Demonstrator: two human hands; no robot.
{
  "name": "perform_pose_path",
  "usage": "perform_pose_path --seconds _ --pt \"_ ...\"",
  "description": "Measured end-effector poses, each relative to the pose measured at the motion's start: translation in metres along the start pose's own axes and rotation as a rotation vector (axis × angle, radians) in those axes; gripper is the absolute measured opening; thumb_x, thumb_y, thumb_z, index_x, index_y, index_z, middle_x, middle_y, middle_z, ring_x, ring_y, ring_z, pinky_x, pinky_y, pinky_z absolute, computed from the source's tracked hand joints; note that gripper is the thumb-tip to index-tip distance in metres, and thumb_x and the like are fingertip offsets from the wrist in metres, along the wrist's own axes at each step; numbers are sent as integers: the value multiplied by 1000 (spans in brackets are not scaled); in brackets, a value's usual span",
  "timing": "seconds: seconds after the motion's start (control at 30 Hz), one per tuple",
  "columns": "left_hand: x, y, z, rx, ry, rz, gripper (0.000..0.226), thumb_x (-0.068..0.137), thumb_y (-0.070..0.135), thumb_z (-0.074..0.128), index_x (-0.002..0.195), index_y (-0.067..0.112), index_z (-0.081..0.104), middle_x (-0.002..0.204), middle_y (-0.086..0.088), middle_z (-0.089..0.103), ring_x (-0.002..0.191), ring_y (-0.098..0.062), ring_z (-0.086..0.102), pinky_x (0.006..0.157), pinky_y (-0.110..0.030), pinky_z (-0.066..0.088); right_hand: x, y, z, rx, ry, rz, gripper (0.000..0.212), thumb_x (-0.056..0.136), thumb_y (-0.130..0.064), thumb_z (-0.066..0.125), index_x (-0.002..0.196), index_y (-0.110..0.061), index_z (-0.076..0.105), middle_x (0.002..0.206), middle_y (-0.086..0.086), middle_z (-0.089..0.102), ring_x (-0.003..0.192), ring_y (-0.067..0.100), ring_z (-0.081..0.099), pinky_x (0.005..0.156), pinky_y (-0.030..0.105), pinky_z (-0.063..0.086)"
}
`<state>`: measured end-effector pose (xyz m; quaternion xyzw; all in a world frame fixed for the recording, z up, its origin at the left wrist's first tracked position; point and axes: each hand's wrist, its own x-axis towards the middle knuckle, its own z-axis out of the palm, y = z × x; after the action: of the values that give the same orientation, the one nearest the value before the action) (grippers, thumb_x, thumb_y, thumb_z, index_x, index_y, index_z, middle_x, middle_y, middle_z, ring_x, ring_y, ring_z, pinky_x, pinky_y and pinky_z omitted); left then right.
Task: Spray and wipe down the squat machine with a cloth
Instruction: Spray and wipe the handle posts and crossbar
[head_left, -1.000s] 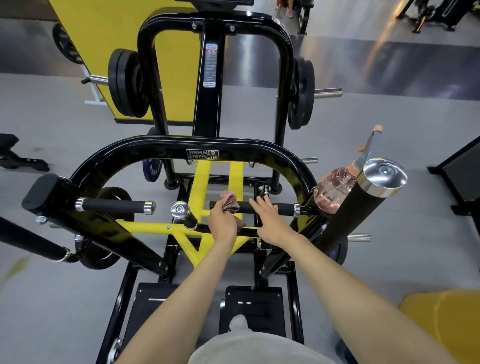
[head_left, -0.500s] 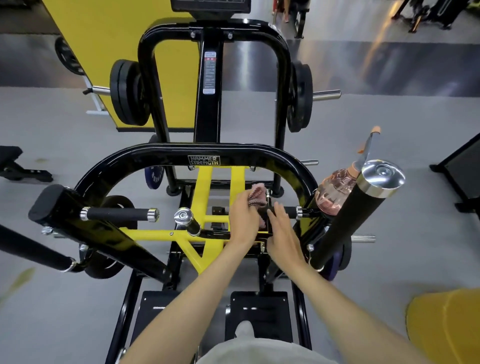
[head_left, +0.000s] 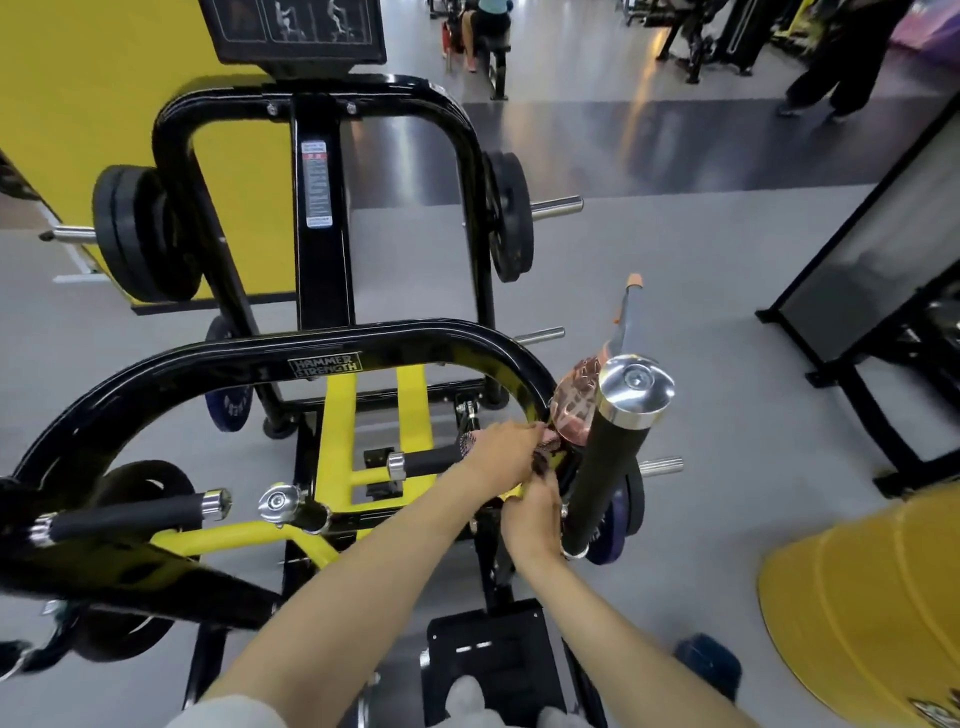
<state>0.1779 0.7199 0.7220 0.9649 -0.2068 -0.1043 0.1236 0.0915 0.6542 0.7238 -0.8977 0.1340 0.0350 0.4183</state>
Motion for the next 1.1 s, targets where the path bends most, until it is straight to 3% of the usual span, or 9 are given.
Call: perform_pose_path --seconds 0.2,0.27,0.37,0.43,0.53,0.67,0.77,0.87,1.1 --pt "36 -3 -19 -340 -338 -204 24 94 8 38 97 -4 59 91 -17 61 72 -24 54 60 -27 41 3 -6 -1 11 -41 20 55 85 2 51 138 -13 44 149 -1 28 136 25 34 110 40 35" --pt "42 -6 -18 -303 -392 -194 25 94 7 37 91 -4 59 85 -16 60 72 -22 47 60 -28 37 6 -3 -7 10 -88 96 56 89 1 47 142 -14 40 153 -3 24 140 23 29 111 33 31" --pt "42 -10 -13 -258 -335 -158 19 93 12 41 88 3 58 84 -9 62 79 -25 54 65 -32 43 9 4 -12 7 -125 138 59 93 1 45 148 -14 30 156 -2 22 142 20 25 109 28 26" --pt "32 -6 -12 -240 -288 -141 23 91 12 42 95 0 60 95 -16 66 86 -32 61 70 -38 48 9 6 -12 21 -120 140 62 91 1 46 148 -15 27 155 0 25 138 22 32 102 29 34" --pt "10 1 -3 -100 -52 -103 24 90 15 45 106 4 59 104 -16 63 94 -36 59 72 -40 44 9 7 -8 90 -84 157 66 88 2 48 147 -17 25 147 6 34 127 26 44 88 30 42" --pt "-14 -1 12 -19 243 135 52 76 -2 59 128 0 56 126 -15 59 108 -35 55 88 -42 43 9 9 -4 146 -40 134 81 84 2 49 150 -24 12 152 4 26 138 26 33 106 42 39" --pt "-19 -12 23 10 359 300 61 59 -8 71 119 -2 63 127 -16 60 115 -34 57 97 -40 47 7 11 -4 155 -35 104 86 84 2 48 152 -28 5 158 -2 15 144 20 20 115 42 28" --pt "-24 -14 30 86 307 421 51 77 0 67 127 2 59 138 -12 52 135 -27 40 112 -40 35 10 15 -3 107 -31 51 89 81 1 48 151 -34 4 158 -6 13 145 19 19 115 45 29" --pt "-28 -17 45 354 341 460 52 74 11 76 124 9 63 137 -7 55 133 -24 43 109 -39 36 5 19 -3 30 -40 26 94 81 2 47 149 -39 -3 158 -10 8 145 17 16 115 44 29"
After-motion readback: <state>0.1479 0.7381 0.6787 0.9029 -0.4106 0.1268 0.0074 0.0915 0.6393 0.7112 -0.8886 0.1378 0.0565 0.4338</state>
